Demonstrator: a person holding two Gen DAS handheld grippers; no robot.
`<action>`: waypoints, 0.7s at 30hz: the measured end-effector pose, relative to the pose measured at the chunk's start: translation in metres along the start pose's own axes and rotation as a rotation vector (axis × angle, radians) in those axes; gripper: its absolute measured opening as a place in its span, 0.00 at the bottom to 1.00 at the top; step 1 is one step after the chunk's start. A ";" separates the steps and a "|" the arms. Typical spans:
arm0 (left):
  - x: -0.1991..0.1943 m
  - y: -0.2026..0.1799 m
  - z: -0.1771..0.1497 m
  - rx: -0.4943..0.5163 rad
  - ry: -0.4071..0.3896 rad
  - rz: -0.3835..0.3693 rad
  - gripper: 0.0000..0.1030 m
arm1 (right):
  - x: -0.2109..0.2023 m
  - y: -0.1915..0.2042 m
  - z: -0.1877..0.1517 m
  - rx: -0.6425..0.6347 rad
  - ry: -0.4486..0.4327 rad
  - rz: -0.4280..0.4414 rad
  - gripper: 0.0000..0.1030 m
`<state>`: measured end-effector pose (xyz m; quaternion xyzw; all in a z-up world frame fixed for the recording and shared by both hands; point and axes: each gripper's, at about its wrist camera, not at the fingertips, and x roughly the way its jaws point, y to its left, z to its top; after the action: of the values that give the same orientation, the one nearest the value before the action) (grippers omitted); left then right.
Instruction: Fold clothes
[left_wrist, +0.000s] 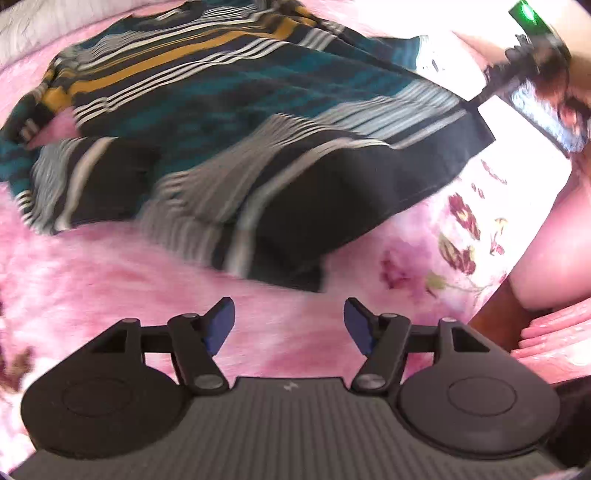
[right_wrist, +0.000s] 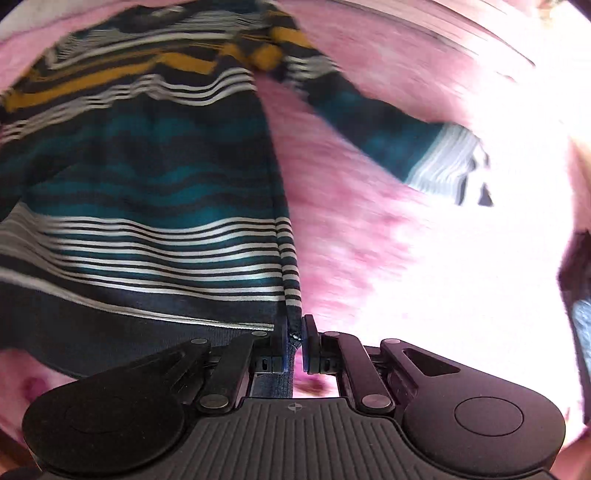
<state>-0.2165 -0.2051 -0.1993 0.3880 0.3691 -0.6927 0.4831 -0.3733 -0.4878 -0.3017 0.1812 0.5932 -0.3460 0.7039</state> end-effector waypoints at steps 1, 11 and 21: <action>0.008 -0.009 0.000 0.016 -0.008 0.036 0.63 | 0.003 -0.007 0.000 0.006 0.005 0.014 0.05; 0.036 -0.047 0.008 0.138 -0.041 0.324 0.19 | 0.020 -0.023 -0.014 -0.014 -0.054 0.158 0.66; -0.018 -0.006 -0.009 0.000 0.027 0.276 0.13 | 0.048 -0.041 -0.027 0.085 -0.039 0.336 0.66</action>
<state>-0.2161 -0.1885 -0.1866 0.4445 0.3187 -0.6143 0.5688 -0.4185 -0.5115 -0.3480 0.3009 0.5257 -0.2516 0.7548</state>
